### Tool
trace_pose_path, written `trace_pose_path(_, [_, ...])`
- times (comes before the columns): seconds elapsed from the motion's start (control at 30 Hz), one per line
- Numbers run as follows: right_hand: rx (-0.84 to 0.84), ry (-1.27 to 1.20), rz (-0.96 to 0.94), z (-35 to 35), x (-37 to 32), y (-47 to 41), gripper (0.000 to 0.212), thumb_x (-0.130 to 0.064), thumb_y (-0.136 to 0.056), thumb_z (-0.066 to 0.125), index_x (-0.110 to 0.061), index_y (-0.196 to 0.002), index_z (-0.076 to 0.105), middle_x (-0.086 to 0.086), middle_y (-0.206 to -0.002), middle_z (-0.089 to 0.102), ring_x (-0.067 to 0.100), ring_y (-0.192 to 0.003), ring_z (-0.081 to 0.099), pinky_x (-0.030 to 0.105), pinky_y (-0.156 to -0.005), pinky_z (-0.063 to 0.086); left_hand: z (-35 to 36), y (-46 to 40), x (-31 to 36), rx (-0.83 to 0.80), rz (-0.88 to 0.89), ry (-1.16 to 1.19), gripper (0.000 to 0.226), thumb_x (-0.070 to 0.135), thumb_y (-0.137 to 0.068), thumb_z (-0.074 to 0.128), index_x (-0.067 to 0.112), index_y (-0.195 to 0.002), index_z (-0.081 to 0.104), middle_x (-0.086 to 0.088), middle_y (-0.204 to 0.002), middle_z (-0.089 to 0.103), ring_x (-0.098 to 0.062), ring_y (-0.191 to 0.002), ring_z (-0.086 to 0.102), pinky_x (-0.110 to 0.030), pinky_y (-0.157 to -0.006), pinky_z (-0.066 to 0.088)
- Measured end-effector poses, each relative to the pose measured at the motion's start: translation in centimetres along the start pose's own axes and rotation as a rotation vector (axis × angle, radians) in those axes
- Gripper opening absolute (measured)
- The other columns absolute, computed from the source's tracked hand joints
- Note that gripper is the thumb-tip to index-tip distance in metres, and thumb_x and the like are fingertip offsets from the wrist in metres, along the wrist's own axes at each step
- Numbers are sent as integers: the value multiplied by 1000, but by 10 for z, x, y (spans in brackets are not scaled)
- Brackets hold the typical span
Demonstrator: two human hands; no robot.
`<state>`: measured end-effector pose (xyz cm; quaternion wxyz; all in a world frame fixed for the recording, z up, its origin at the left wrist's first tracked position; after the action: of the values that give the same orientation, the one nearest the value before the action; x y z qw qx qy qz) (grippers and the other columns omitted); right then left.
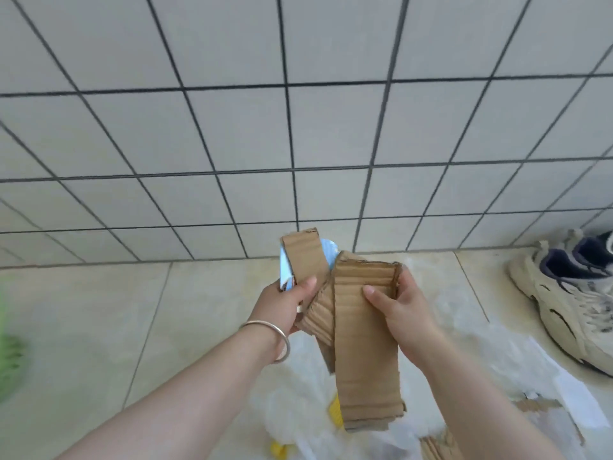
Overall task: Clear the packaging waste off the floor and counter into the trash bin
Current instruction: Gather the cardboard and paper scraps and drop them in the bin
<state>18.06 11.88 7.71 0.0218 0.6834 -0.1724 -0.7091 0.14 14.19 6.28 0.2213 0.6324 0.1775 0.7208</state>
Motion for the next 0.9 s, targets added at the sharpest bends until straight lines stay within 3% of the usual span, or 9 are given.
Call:
trace_pose_path(0.1, [-151,60,-59,61,-32,-2,65,-6,-86,63,-40,-134,36,-7,-114,60,10,-105,60,29,-93,47,-53,25,27,93,43,-16,6,20,-89,60,18,-88,65,1,-77,67,-13,-59,62,-24,-59,52])
trace_pose_path(0.17, [-199,83,-77,102,-44,1,81,-8,-83,67,-40,-143,24,-3,-120,59,13,-109,61,34,-100,46,-84,41,41,125,61,-25,7,19,-90,59,17,-87,64,-1,-78,67,-9,-56,63,-24,-60,53])
trace_pose_path(0.33, [-243,123,-74,220,-56,19,40,-12,-82,69,-20,-117,50,0,-101,65,18,-95,63,32,-87,50,-191,73,68,264,158,-174,23,39,-79,62,19,-92,64,-8,-93,67,-28,-89,67,-38,-82,53])
trace_pose_path(0.43, [-278,166,-112,298,-61,28,30,-16,-84,67,-14,-110,51,2,-104,64,20,-95,60,21,-70,44,-264,84,79,324,176,-208,35,39,-81,59,13,-103,66,-11,-99,70,-28,-91,66,-36,-82,51])
trace_pose_path(0.53, [-296,190,-161,386,-69,37,27,-17,-86,65,-15,-106,47,-6,-90,59,7,-77,55,15,-61,38,-340,91,93,390,210,-192,37,42,-86,55,13,-106,64,-10,-102,71,-25,-94,67,-37,-91,52])
trace_pose_path(0.67, [-350,161,-195,493,-72,50,26,-24,-87,63,-21,-104,43,-10,-89,58,0,-79,54,19,-65,42,-427,102,118,423,312,-98,14,29,-90,58,16,-90,63,4,-66,64,4,-45,60,-12,-46,49])
trace_pose_path(0.7, [-368,165,-216,519,-73,54,27,-24,-87,63,-21,-104,42,-11,-89,58,-1,-79,55,19,-64,42,-450,106,122,427,323,-87,5,24,-87,63,19,-87,64,7,-65,65,6,-45,60,-12,-44,48])
trace_pose_path(0.8, [-436,206,-282,595,-76,64,28,-23,-87,64,-23,-103,42,-13,-87,58,-7,-74,56,12,-60,45,-525,107,131,444,360,-94,22,13,-79,73,19,-99,66,4,-88,73,-7,-75,70,-18,-64,57])
trace_pose_path(0.9, [-499,191,-317,655,-81,67,25,-17,-84,67,-27,-93,46,-16,-86,59,-19,-63,56,-1,-54,42,-588,107,144,510,452,-111,54,5,-75,75,15,-123,54,6,-101,70,-7,-87,68,-23,-76,58])
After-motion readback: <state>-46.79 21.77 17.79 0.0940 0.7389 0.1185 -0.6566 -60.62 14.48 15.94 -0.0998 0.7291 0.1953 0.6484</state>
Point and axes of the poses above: each hand's wrist, its own y-axis away from the middle knuckle, its own z-axis out of the palm, x = y × z, the point moved 7 cm from there along -y, towards the middle knuckle
